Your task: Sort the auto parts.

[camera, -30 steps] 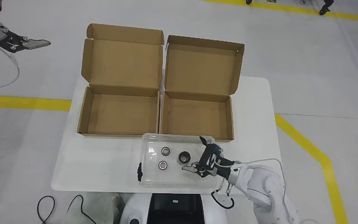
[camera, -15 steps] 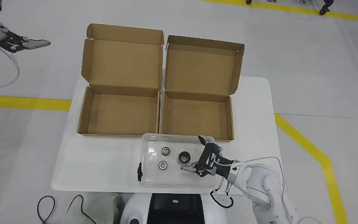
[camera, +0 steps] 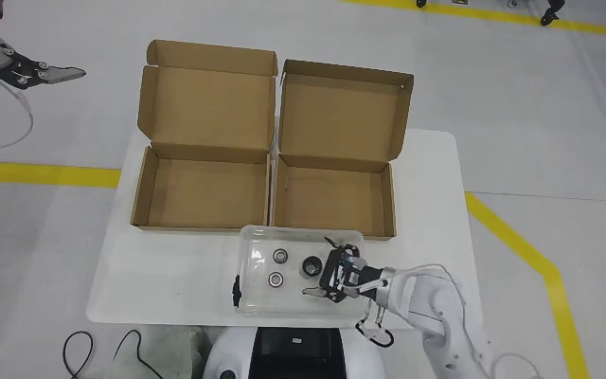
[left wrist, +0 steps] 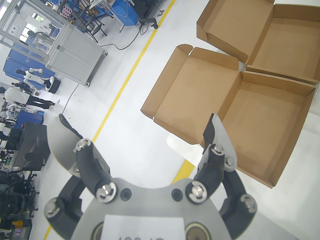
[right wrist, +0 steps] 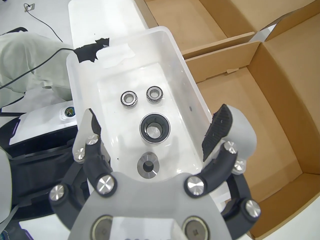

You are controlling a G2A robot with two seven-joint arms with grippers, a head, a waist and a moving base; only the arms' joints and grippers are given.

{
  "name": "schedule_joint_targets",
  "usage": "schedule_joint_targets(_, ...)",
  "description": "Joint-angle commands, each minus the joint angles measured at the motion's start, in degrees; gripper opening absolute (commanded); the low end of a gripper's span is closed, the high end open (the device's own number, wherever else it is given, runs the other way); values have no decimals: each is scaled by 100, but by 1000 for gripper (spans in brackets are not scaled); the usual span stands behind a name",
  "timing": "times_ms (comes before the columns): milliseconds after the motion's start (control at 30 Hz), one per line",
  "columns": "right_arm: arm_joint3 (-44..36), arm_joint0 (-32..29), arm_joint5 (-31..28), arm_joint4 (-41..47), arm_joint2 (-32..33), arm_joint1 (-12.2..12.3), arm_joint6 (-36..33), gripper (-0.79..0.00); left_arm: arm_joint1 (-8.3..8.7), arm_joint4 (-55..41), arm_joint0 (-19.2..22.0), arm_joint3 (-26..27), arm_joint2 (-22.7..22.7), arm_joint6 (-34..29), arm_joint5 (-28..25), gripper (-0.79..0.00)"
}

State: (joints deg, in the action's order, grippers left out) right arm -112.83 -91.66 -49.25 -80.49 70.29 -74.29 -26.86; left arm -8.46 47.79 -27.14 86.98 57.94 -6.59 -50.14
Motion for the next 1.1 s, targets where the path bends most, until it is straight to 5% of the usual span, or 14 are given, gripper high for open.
schedule_joint_targets(0,54,38,26,-17,-41,12,-23,-132,0,0,0,0,0,0,0,0)
schedule_joint_targets(1067,796,638,936,-134,-1018,98,-1077,-166,0,0,0,0,0,0,0,0)
